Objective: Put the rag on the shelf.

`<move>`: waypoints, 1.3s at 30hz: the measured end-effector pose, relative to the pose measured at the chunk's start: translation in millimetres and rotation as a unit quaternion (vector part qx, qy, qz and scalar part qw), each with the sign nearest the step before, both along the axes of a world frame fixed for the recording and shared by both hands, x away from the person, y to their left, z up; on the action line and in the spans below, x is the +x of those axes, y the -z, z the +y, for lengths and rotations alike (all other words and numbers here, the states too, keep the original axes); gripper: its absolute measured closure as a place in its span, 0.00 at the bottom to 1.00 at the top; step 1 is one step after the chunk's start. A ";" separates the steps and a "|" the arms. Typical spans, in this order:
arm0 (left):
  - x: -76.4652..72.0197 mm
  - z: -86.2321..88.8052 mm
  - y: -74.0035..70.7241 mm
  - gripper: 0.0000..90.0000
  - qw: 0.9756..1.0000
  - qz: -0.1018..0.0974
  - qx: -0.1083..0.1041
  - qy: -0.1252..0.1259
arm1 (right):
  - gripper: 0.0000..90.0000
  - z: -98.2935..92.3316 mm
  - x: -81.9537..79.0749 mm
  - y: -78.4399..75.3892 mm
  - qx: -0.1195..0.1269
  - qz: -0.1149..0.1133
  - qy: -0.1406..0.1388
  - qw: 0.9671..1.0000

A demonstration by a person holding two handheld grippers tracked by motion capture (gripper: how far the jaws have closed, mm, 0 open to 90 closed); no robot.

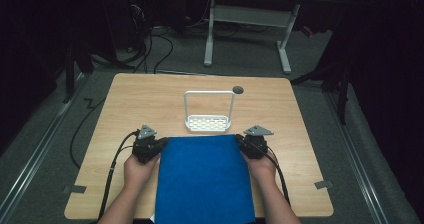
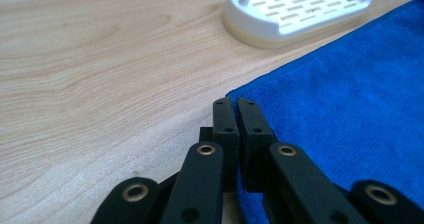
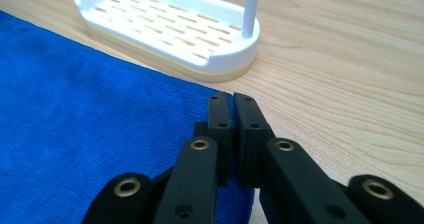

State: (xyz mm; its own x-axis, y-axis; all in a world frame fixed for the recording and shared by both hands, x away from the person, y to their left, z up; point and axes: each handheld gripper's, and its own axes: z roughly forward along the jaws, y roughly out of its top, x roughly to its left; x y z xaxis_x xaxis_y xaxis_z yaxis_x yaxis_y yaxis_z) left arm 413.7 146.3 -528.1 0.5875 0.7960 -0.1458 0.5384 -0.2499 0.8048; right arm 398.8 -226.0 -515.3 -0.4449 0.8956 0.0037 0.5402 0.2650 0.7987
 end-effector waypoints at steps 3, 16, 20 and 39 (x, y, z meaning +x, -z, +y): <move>-4.7 0.9 -3.7 0.98 1.000 -0.015 -0.003 -0.001 | 0.97 -4.0 -3.6 -1.2 0.006 -0.006 -0.003 1.000; -16.7 5.9 -16.8 0.98 0.999 -0.048 -0.021 0.003 | 0.97 -3.8 -16.2 -11.3 0.021 -0.029 -0.018 0.999; -20.4 9.0 -22.7 0.98 0.998 -0.063 -0.031 0.002 | 0.97 -2.0 -20.7 -17.6 0.023 -0.043 -0.021 0.999; -38.6 26.1 -61.4 0.98 0.987 -0.120 -0.103 -0.012 | 0.97 2.2 -45.4 -59.1 0.056 -0.116 -0.028 0.991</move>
